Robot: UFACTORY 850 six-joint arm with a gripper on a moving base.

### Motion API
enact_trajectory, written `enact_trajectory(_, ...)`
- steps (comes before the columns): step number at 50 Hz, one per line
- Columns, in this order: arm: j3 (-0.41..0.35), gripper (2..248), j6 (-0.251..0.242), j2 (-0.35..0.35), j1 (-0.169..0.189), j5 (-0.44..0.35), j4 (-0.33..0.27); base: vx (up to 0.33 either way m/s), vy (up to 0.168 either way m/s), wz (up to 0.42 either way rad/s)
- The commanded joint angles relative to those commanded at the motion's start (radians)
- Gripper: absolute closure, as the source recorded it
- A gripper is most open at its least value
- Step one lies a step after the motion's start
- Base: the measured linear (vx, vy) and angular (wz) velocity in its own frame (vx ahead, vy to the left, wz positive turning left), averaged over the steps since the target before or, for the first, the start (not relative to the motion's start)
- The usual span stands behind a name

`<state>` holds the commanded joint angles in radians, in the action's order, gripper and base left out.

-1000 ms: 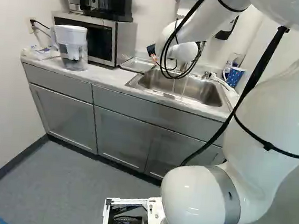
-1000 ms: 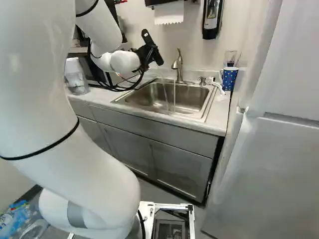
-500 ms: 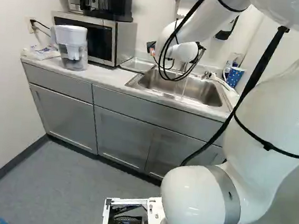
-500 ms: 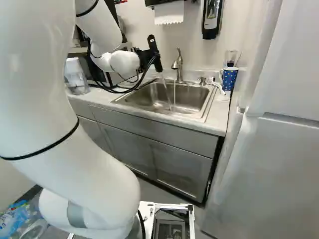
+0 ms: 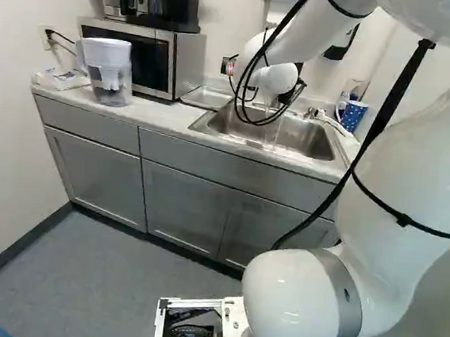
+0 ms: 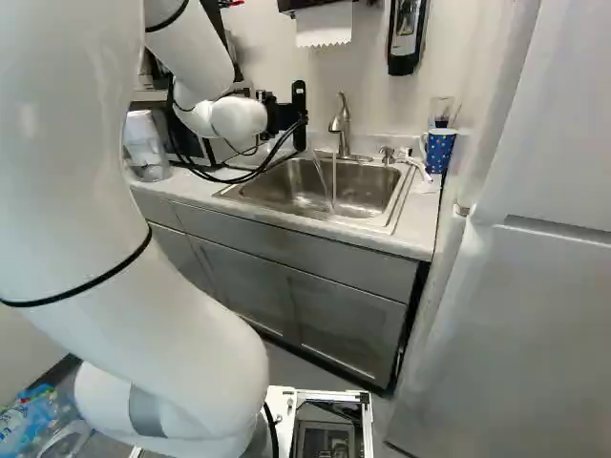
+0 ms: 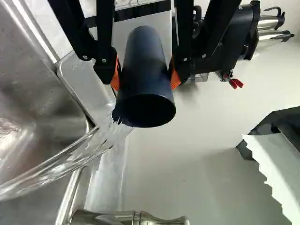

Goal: Rinse the cup and place it in the tray

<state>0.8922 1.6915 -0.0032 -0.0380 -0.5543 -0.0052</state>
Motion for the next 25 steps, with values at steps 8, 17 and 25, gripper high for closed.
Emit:
enact_trajectory(8,0.0,128,0.084,0.0,0.0,0.0,0.0,0.0,0.0,0.0)
enact_trajectory(17,0.0,128,0.179,0.0,0.0,0.0,0.0,0.0,0.0,0.0)
enact_trajectory(25,0.0,128,0.263,0.0,0.0,0.0,0.0,0.0,0.0,0.0)
